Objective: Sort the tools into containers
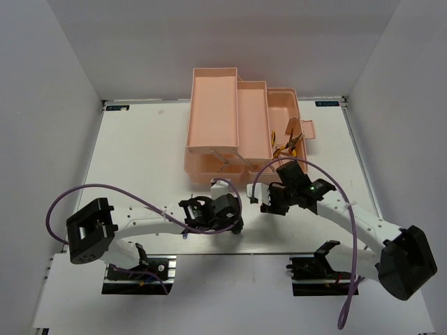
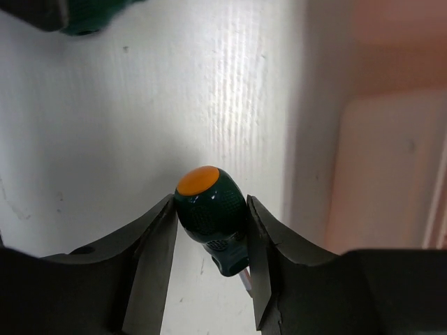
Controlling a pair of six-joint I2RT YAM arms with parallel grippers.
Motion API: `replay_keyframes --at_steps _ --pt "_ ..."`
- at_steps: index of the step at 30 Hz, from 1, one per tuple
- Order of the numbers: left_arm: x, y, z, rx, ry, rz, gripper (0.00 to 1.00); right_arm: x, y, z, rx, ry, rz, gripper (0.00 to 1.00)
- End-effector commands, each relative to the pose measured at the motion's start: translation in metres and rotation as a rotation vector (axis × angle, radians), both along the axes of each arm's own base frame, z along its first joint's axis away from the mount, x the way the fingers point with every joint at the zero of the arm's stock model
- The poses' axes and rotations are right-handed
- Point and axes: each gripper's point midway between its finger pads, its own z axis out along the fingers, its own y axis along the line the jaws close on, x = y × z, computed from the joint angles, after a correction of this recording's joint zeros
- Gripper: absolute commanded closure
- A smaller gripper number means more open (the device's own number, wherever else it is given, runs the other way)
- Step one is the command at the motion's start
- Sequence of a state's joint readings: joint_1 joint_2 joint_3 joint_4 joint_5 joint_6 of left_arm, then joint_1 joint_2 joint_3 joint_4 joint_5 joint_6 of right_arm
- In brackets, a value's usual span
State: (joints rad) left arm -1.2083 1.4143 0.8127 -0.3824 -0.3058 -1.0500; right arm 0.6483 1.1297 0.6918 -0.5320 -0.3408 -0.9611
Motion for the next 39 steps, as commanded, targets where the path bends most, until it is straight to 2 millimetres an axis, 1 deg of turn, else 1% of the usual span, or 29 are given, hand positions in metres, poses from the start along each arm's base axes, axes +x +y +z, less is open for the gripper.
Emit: replay_keyframes --at_steps 1,2,3,5,6,8,10,12,14,15,16,17,18,20,21,23,24,25,27,29,30,32,33,34,35,36,37,38,39 --pt "0.004 -0.012 0.009 -0.073 -0.011 0.04 0.22 0.018 -0.006 0.028 0.057 -0.033 -0.188 1.0" --pt "0.006 -0.012 0.006 -0.066 -0.01 0.053 0.22 0.012 -0.012 0.028 0.041 0.001 -0.206 1.0" --pt "0.005 -0.012 0.006 -0.07 -0.006 0.06 0.22 0.012 -0.003 0.05 0.103 -0.002 -0.181 1.0" --pt "0.007 -0.012 0.002 -0.054 -0.003 0.073 0.22 0.006 -0.003 0.061 0.122 0.033 -0.188 1.0" --pt "0.007 -0.012 0.002 -0.061 0.003 0.083 0.22 0.007 0.006 0.087 0.177 0.028 -0.17 1.0" --pt "0.008 -0.012 0.002 -0.063 0.0 0.096 0.22 0.005 0.009 0.1 0.205 0.056 -0.174 1.0" --pt "0.01 -0.01 -0.001 -0.05 -0.005 0.102 0.22 0.011 0.016 0.131 0.262 0.047 -0.188 1.0" --pt "0.012 -0.01 -0.001 -0.059 -0.005 0.127 0.22 0.022 0.023 0.155 0.299 0.012 -0.206 1.0" --pt "0.011 -0.009 -0.003 -0.062 -0.001 0.134 0.22 0.045 0.023 0.183 0.336 -0.046 -0.306 1.0" --pt "0.013 -0.01 -0.004 -0.062 -0.009 0.139 0.22 0.061 0.027 0.198 0.392 -0.094 -0.352 1.0" --pt "0.013 -0.01 -0.005 -0.062 -0.009 0.139 0.22 0.082 0.019 0.204 0.374 -0.16 -0.449 1.0" --pt "0.015 -0.01 -0.008 -0.054 -0.009 0.151 0.22 0.092 0.016 0.204 0.391 -0.151 -0.524 1.0" --pt "0.015 -0.011 -0.007 -0.063 -0.012 0.151 0.22 0.112 0.018 0.202 0.396 -0.183 -0.577 1.0" --pt "0.018 -0.012 -0.012 -0.044 -0.017 0.158 0.22 0.135 0.021 0.21 0.458 -0.216 -0.66 1.0" --pt "0.019 -0.015 -0.008 -0.059 -0.014 0.168 0.22 0.149 0.023 0.194 0.433 -0.198 -0.708 1.0" --pt "0.021 -0.014 -0.01 -0.043 -0.022 0.175 0.22 0.166 0.028 0.198 0.485 -0.186 -0.778 1.0" --pt "0.022 -0.013 -0.014 -0.036 -0.02 0.191 0.22 0.178 0.034 0.184 0.463 -0.158 -0.799 1.0" --pt "0.022 -0.012 -0.015 -0.033 -0.014 0.199 0.22 0.185 0.036 0.19 0.494 -0.146 -0.826 1.0" --pt "0.024 -0.013 -0.015 -0.033 -0.019 0.214 0.24 0.197 0.044 0.178 0.484 -0.105 -0.845 1.0" --pt "0.026 -0.012 -0.017 -0.018 -0.023 0.219 0.24 0.206 0.052 0.184 0.511 -0.09 -0.847 1.0" --pt "0.022 -0.013 -0.022 -0.009 -0.016 0.217 0.25 0.208 0.053 0.18 0.507 -0.07 -0.854 0.82" --pt "0.023 -0.016 -0.025 0.016 -0.01 0.217 0.25 0.206 0.054 0.177 0.502 -0.034 -0.858 0.56" --pt "0.023 -0.015 -0.029 0.028 -0.007 0.217 0.26 0.206 0.052 0.179 0.514 -0.033 -0.861 0.31" --pt "0.024 -0.019 -0.027 0.03 -0.007 0.216 0.26 0.205 0.051 0.185 0.532 -0.045 -0.855 0.22" --pt "0.023 -0.014 -0.038 0.069 0.003 0.216 0.28 0.203 0.048 0.178 0.524 -0.039 -0.862 0.16" --pt "0.024 -0.018 -0.037 0.067 0.002 0.216 0.28 0.2 0.042 0.188 0.55 -0.047 -0.868 0.12" --pt "0.024 -0.018 -0.039 0.075 0.009 0.224 0.29 0.198 0.038 0.187 0.553 -0.041 -0.878 0.1" --pt "0.023 -0.016 -0.044 0.09 0.013 0.224 0.31 0.196 0.034 0.185 0.559 -0.029 -0.889 0.1" --pt "0.02 -0.018 -0.044 0.09 0.012 0.215 0.33 0.192 0.025 0.193 0.582 -0.045 -0.902 0.1"
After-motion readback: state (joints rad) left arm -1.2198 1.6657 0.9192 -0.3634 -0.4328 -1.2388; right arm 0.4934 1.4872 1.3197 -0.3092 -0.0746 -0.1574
